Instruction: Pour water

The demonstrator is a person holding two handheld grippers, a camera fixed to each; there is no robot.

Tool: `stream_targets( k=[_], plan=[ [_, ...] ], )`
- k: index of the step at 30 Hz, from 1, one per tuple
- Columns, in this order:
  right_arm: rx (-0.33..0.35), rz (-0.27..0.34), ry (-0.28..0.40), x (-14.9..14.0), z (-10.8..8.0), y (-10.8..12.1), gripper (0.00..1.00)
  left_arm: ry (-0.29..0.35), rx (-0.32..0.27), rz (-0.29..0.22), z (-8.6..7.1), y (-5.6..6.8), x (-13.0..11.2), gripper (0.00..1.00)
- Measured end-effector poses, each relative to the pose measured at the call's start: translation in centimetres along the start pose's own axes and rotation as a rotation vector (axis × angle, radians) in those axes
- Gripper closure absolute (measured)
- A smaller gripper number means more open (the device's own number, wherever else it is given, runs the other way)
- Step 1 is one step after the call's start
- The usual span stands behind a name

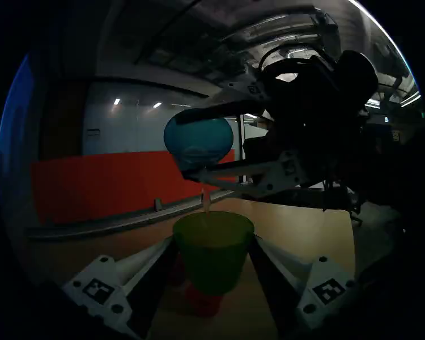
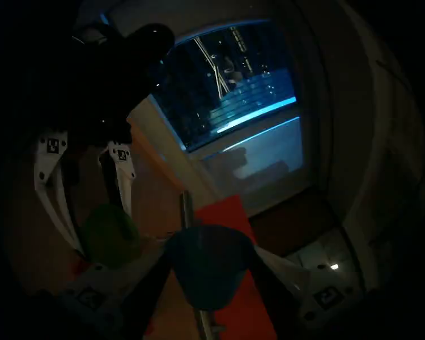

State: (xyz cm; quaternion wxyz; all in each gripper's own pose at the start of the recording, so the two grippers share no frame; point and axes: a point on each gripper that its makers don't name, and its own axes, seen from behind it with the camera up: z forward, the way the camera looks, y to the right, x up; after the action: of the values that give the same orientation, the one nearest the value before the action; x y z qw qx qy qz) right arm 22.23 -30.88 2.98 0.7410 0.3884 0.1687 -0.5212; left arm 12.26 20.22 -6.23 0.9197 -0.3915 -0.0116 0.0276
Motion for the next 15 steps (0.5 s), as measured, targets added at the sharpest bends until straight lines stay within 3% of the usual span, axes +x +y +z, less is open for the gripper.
stream_targets(
  k=[15],
  plan=[
    [-0.038,-0.095,-0.011,0.1,-0.1,1.2,0.00,0.003,-0.002,0.005,0.0,0.3,0.4,0.15]
  ],
)
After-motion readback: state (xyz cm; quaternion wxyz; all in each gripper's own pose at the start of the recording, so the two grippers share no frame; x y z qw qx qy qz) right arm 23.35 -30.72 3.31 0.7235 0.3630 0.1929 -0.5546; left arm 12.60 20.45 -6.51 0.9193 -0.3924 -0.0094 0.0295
